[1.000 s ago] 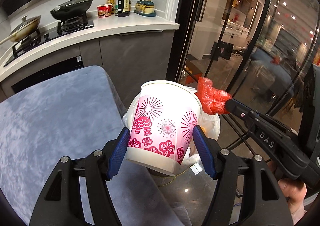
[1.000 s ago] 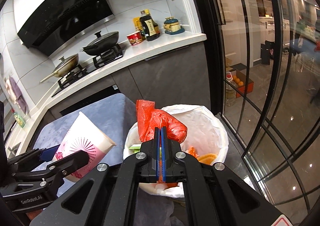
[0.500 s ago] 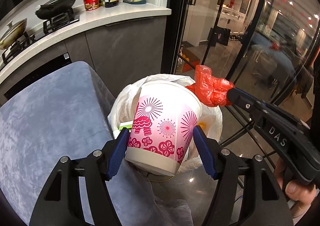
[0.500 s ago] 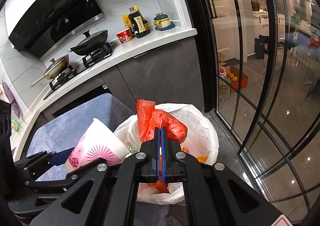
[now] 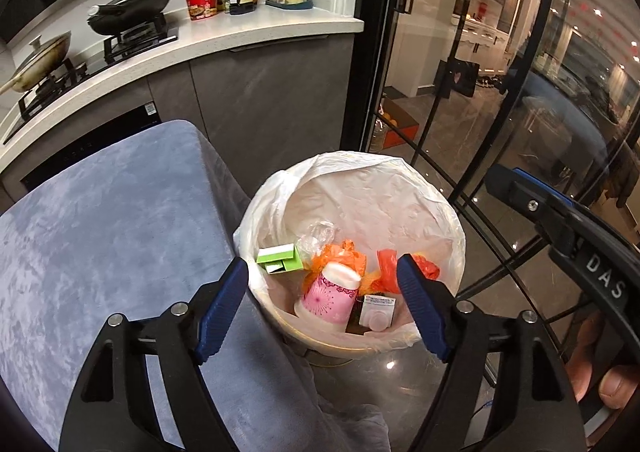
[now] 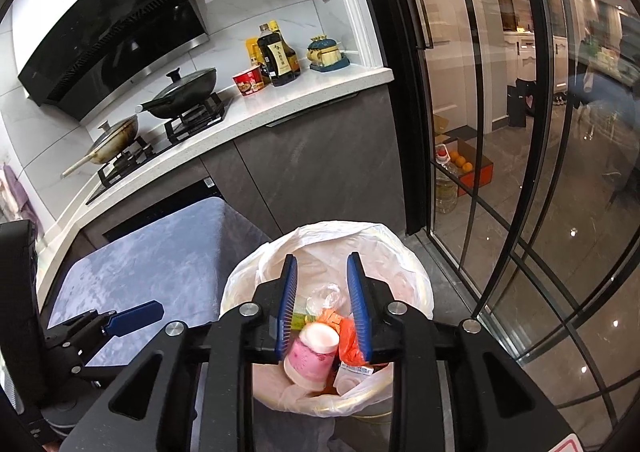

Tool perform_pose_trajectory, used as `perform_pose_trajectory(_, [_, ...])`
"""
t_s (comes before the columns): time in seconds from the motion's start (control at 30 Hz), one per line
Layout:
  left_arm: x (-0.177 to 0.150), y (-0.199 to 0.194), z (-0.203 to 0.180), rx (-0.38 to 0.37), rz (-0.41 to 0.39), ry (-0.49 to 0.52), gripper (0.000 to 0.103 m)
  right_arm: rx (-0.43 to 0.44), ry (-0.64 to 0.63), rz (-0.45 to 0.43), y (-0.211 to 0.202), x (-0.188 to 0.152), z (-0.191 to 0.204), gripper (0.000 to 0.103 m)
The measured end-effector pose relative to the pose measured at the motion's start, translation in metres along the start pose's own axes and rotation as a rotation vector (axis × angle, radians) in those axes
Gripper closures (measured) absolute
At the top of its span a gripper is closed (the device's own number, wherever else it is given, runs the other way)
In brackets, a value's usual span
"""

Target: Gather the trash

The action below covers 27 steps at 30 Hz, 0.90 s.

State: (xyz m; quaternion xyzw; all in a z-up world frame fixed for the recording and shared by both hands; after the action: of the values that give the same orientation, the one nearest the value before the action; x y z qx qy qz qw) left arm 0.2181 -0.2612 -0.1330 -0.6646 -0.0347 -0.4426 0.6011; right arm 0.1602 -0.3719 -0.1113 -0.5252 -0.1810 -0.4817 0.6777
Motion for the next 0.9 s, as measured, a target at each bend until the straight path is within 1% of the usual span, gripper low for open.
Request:
perform_pose_trajectory(0.23, [0.001, -0.011, 0.013, 0.021, -0.023, -0.031, 0.030, 0.012, -0.012, -0.009, -0.008, 0.000, 0.009, 0.062])
perform_pose_trajectory(0.3, [0.000, -0.016, 0.018, 0.034, -0.029, -0.042, 0.025, 0.015, -0.017, -0.011, -0.011, 0.000, 0.013, 0.056])
perform_pose_trajectory(0.33, [0.000, -0.018, 0.021, 0.040, -0.036, -0.051, 0.022, 0.014, -0.021, -0.013, -0.013, -0.001, 0.015, 0.055])
perform_pose_trajectory(0.4, [-0.001, -0.023, 0.025, 0.047, -0.047, -0.065, 0.022, 0.018, -0.028, -0.011, -0.016, -0.003, 0.019, 0.051])
perform_pose_trajectory(0.6, [-0.009, -0.034, 0.038, 0.075, -0.056, -0.081, 0.022, 0.030, -0.051, 0.005, -0.022, -0.014, 0.032, 0.045])
perform_pose_trajectory(0.73, [-0.016, -0.041, 0.048, 0.096, -0.059, -0.098, 0.022, 0.040, -0.064, 0.020, -0.027, -0.019, 0.040, 0.043])
perform_pose_trajectory(0.8, [-0.021, -0.044, 0.053, 0.102, -0.055, -0.111, 0.020, 0.042, -0.073, 0.023, -0.031, -0.021, 0.042, 0.040])
perform_pose_trajectory(0.83, [-0.023, -0.046, 0.056, 0.107, -0.055, -0.116, 0.019, 0.044, -0.076, 0.023, -0.033, -0.022, 0.044, 0.040])
perform_pose_trajectory(0.9, [-0.028, -0.050, 0.062, 0.123, -0.057, -0.128, 0.018, 0.046, -0.081, 0.022, -0.038, -0.023, 0.047, 0.039])
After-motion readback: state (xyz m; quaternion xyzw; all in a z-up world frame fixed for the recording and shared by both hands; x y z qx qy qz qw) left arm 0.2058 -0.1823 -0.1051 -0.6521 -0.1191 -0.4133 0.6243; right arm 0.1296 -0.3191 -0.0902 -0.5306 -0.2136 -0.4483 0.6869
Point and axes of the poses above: each gripper's, at about its wrist camera, not at the fingertips, and y roughly the way its jaws point, z to its left, x to its top, the point moved 8 cm from there along y, roughly the way its jaws point, and after that the axes turned 13 degrees about x, right-handed, at the moved point
